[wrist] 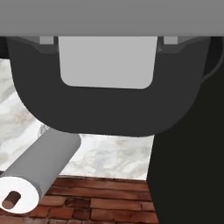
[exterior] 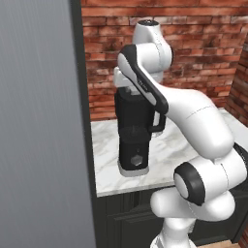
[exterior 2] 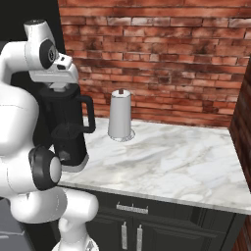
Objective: Close the lid blender by securely placing the lid on top.
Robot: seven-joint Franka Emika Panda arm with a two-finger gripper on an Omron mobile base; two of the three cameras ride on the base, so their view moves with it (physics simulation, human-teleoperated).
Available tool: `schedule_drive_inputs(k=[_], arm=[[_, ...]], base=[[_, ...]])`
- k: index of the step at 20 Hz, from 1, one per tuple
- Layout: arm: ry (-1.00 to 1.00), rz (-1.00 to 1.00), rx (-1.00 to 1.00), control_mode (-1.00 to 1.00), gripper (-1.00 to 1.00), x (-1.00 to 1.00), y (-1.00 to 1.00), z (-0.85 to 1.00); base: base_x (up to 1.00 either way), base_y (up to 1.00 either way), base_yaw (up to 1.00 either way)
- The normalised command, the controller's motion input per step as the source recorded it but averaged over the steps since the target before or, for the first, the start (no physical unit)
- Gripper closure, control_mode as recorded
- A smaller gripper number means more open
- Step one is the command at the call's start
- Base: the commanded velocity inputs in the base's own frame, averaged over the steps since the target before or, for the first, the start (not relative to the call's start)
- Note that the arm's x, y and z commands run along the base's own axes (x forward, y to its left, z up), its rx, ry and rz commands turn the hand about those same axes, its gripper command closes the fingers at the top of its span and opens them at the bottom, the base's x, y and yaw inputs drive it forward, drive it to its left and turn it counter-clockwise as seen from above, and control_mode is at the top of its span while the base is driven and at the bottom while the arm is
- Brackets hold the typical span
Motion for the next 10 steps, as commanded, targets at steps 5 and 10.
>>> schedule_drive_inputs(k=[5, 10], arm=[[-0.03, 0.0, 0.01, -1.0, -1.0, -0.01, 0.0, -0.02], [-0.06, 0.0, 0.0, -1.0, -1.0, 0.0, 0.0, 0.15]], base=[[0.0, 0.0, 0.0], [0.0, 0.0, 0.0]])
